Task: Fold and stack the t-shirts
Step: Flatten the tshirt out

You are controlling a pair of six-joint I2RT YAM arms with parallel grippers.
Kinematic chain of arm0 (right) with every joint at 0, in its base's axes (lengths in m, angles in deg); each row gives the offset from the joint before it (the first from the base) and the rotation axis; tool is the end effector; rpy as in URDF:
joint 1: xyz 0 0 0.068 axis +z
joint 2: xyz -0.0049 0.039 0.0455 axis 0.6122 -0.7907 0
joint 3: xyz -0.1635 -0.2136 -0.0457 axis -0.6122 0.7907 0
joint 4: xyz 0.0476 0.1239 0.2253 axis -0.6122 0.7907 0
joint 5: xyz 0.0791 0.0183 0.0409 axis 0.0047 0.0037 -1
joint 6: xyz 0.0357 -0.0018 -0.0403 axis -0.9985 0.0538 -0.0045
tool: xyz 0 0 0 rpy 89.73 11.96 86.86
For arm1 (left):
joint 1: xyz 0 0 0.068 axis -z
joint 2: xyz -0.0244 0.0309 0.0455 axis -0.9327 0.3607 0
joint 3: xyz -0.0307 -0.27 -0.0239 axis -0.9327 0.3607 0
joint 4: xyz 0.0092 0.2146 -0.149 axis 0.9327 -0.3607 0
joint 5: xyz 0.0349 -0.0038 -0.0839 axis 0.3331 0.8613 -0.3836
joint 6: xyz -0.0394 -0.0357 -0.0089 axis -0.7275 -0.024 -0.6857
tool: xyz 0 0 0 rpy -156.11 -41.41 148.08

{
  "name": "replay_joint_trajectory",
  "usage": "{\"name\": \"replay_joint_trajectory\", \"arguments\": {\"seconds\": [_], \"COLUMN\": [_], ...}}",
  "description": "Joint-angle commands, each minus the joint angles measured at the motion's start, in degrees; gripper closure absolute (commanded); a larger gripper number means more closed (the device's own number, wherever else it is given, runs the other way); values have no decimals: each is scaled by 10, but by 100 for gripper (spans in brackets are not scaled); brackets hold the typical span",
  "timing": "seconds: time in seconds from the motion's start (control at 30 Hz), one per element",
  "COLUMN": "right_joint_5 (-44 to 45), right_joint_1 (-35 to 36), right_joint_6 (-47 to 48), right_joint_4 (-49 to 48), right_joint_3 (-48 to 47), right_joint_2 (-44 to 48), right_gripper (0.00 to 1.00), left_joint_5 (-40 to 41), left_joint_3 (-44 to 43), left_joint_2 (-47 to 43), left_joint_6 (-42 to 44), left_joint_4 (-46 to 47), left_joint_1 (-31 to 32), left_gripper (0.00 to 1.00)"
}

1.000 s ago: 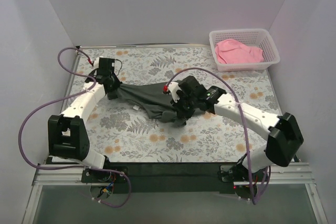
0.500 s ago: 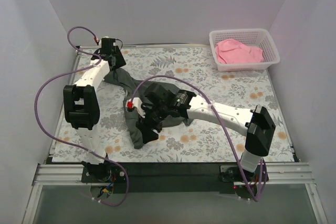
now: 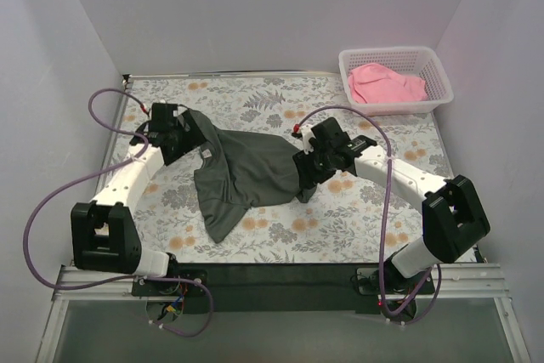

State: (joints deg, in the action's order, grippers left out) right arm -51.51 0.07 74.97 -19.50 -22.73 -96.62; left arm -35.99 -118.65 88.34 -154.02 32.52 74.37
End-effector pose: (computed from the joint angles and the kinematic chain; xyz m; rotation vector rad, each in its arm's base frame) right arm 0.2460 0.1992 0.2424 -0.8462 2.4266 0.5148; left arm 0.3091 -0.0260 0.2662 -1.3893 2.0647 -0.4624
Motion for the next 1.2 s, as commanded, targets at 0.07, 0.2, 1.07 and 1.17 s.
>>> {"name": "replay_joint_trajectory", "arguments": {"seconds": [0.07,0.2,1.07,1.17], "right_joint_5": [9,-20,-124,-133], "right_joint_1": [-39,-77,-112,-104], "right_joint_6": [-48,-73,-131,-135], "right_joint_4": [-82,-126,-240,-250], "right_joint_3": [46,90,184,186], "right_joint_2": [18,22,-30,-38], "right_gripper": [55,58,60,59], "left_joint_5": [-79,-94,-68,-35], "left_joint_3": [148,207,218,202], "left_joint_2": [-94,-102,-99,-113], "left_joint_6": [-54,-69,-84,-79], "left_joint_4": [-54,-53,-60,-80], "left_joint_1": [30,39,64,63], "left_gripper": [18,25,100,100]}}
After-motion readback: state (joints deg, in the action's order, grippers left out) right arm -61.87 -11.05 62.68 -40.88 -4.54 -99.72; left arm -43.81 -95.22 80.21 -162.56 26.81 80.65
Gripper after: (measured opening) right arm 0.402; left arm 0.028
